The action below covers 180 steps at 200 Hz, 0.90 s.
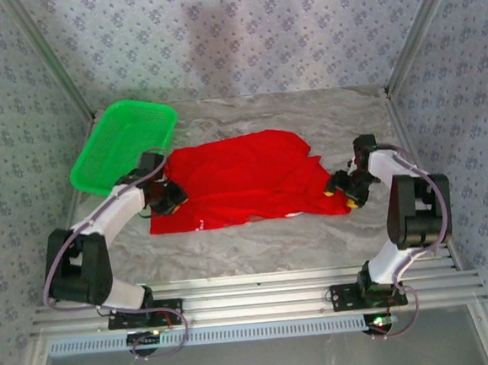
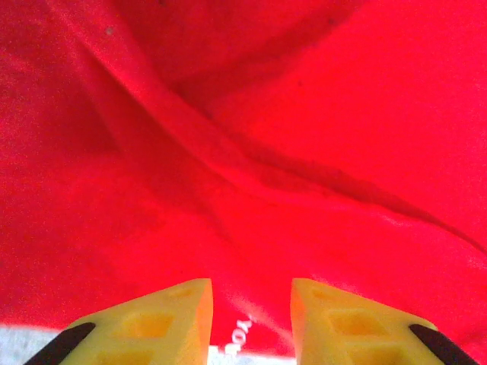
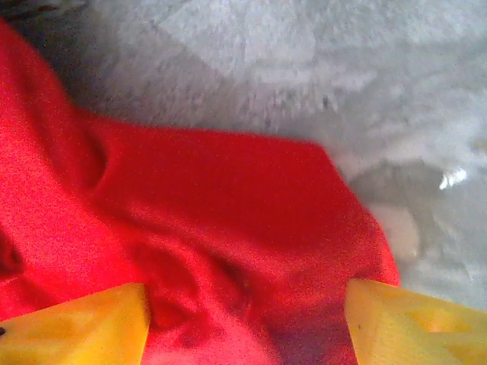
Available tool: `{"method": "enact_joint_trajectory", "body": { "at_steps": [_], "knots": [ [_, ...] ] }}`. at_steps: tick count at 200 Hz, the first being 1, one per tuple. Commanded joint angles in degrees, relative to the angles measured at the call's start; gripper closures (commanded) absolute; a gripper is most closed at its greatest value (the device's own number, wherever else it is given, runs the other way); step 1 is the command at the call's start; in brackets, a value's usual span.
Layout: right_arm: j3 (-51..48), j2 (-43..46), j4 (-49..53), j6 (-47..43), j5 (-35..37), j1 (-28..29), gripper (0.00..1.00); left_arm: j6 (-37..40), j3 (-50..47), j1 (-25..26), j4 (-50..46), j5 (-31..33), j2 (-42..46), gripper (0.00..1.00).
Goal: Fold and stack the t-shirts
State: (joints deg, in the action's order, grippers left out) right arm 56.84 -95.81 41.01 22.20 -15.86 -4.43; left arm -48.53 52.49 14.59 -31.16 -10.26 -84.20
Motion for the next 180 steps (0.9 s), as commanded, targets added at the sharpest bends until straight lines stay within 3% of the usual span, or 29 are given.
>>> {"method": "enact_joint_trajectory", "body": {
  "at_steps": [1,31,62,116,141,153,180],
  "knots": [
    [0.7,-3.4,-3.8,2.3,1.4,-0.6,0.42,1.3,1.3,-0.9,3.0,2.2,-3.5,0.71],
    [-0.7,-3.1,-6.3,4.8,2.4,-1.5,0.79,1.6,-0.3,-2.7,3.5,4.5,-7.8,0.74],
    [-2.3,3.2,-2.0,5.2,5.3,-2.1,0.93,2.3,-3.4,-5.1,1.7,7.4,-9.0,0.76],
    [-10.1,19.8,5.9,9.2,10.6,-5.9,0.92,3.2,-8.0,-5.8,-0.5,8.7,-6.0,0.78],
    [-13.0,20.4,5.1,9.7,10.6,-7.2,0.87,3.3,-9.0,-5.5,-0.5,8.1,-4.6,0.78],
    [-12.9,19.0,4.8,9.1,9.0,-8.3,0.80,3.6,-9.0,-5.1,0.2,6.8,-3.6,0.77],
    [-9.6,20.1,4.8,6.7,9.0,-8.2,0.48,3.6,-6.6,-3.2,0.2,4.1,-0.6,0.73]
  ]
}}
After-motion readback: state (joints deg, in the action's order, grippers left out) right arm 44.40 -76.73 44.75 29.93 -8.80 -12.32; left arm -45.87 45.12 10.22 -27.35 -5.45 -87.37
